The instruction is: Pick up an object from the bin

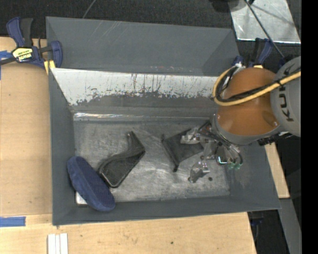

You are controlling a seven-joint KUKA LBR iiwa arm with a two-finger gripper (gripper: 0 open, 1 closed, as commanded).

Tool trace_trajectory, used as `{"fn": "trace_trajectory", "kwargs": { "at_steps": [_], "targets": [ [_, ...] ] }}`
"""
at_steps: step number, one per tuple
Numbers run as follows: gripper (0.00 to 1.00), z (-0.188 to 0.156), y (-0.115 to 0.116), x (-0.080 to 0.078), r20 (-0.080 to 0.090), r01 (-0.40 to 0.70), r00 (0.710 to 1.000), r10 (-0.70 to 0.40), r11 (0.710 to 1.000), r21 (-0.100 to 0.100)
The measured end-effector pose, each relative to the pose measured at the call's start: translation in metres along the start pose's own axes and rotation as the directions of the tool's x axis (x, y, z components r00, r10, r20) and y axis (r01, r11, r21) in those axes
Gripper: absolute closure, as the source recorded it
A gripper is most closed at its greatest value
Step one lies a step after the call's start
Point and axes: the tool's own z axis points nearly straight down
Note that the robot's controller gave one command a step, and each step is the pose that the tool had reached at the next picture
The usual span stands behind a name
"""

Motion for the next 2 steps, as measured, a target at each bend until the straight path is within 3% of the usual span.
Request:
{"fn": "trace_trajectory", "kwargs": {
  "at_steps": [1, 2],
  "targets": [
    [0.00, 0.0673, -0.0149, -0.0295, 0.012, -0.091, 0.996, 0.091, 0.996, -0.001],
    [1.00, 0.0620, -0.0152, -0.0354, 0.035, -0.090, 0.995, 0.090, 0.996, -0.001]
  ]
}}
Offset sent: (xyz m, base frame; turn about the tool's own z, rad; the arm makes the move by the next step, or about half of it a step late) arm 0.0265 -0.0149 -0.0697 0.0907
